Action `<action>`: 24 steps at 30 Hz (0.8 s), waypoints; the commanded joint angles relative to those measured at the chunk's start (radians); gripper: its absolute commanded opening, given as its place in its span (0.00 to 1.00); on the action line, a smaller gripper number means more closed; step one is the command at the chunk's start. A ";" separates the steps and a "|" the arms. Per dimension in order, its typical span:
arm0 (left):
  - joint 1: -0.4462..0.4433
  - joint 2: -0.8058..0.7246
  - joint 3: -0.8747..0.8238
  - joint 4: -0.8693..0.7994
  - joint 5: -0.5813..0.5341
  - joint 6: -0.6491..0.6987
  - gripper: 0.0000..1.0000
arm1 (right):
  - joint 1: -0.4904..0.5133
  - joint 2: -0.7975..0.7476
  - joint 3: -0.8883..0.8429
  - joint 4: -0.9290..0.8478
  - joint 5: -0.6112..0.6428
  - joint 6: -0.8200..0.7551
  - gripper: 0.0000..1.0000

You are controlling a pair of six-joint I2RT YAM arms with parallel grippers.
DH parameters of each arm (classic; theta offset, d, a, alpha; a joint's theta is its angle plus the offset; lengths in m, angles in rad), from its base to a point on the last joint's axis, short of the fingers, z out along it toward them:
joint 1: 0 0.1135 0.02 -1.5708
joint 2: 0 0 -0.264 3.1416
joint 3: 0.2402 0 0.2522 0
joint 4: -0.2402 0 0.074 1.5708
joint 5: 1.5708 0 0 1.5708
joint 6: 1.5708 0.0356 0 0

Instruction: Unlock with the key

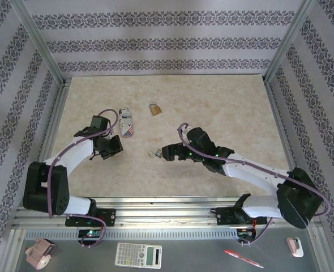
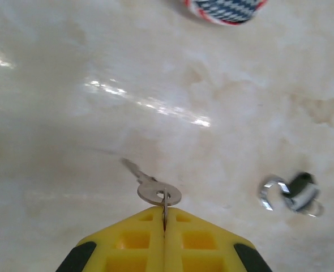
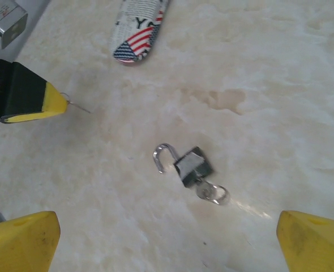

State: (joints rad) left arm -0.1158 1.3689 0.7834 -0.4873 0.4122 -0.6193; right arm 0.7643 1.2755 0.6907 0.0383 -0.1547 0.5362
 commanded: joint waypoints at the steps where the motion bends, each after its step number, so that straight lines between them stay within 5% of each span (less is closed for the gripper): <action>1: 0.009 -0.067 -0.026 0.077 0.105 -0.102 0.00 | 0.012 0.045 0.020 0.172 -0.097 0.050 0.97; 10: -0.006 -0.239 -0.066 0.164 0.228 -0.256 0.00 | 0.049 0.150 0.040 0.336 -0.221 0.012 0.89; 18: -0.049 -0.317 -0.062 0.226 0.327 -0.301 0.00 | 0.092 0.166 -0.051 0.585 -0.241 -0.259 0.76; 24: -0.091 -0.348 -0.022 0.233 0.363 -0.305 0.00 | 0.095 0.164 -0.044 0.552 -0.194 -0.504 0.69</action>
State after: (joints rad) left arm -0.1841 1.0447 0.7231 -0.2985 0.7307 -0.9047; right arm 0.8536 1.4399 0.6491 0.5297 -0.3660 0.2058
